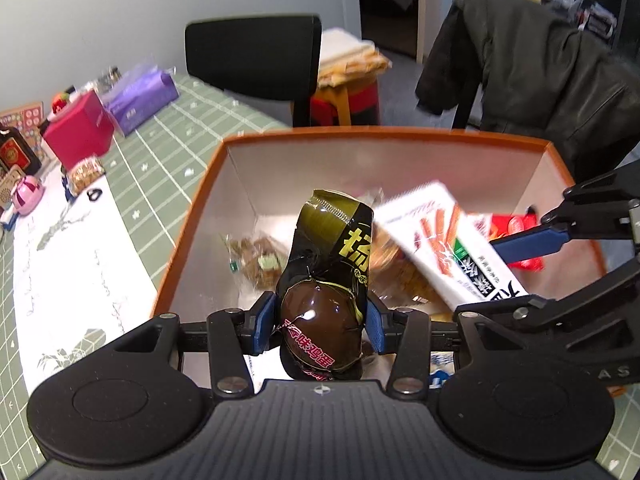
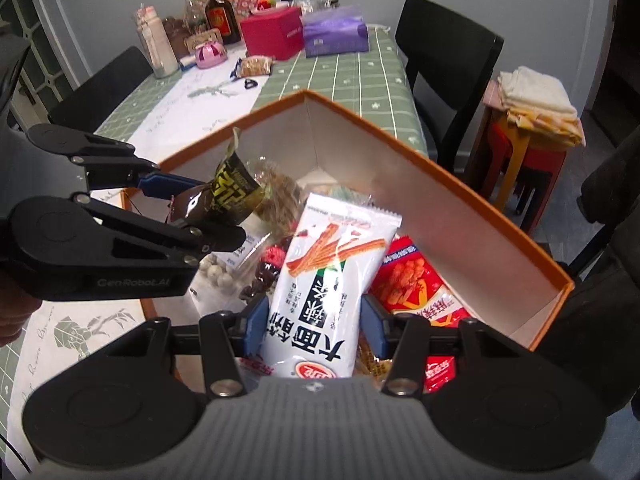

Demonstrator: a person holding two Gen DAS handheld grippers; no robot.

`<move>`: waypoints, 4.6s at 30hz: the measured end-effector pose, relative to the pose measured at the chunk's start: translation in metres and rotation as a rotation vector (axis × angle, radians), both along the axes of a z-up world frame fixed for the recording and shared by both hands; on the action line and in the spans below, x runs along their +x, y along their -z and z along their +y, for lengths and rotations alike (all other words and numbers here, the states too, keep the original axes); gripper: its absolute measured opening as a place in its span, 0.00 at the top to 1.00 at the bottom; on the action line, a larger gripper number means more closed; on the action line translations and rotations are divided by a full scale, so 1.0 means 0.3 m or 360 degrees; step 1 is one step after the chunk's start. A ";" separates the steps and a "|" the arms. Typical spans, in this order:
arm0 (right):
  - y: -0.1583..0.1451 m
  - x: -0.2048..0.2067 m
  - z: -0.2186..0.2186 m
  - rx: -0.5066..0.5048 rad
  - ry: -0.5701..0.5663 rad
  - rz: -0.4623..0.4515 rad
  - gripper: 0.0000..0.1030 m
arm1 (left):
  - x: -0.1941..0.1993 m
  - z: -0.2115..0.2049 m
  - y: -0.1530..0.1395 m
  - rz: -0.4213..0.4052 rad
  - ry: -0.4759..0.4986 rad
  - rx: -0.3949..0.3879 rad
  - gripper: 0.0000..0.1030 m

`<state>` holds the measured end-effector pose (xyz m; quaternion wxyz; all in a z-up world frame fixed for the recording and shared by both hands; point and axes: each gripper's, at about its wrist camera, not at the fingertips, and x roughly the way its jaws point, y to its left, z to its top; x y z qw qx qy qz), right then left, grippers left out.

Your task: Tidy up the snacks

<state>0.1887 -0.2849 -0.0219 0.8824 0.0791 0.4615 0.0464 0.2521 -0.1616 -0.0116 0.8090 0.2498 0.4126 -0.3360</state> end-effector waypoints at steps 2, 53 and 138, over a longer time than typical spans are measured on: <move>0.012 0.018 0.007 0.0002 0.0002 0.0018 0.53 | 0.013 -0.004 0.022 0.0012 -0.0016 0.0024 0.49; -0.008 0.100 0.027 0.0189 -0.0008 -0.0043 0.47 | 0.004 0.092 -0.074 -0.0077 -0.0286 -0.0006 0.34; -0.223 -0.690 0.115 -0.0193 0.0571 -0.0476 0.03 | -0.647 0.210 -0.189 -0.0235 -0.0937 -0.0413 0.00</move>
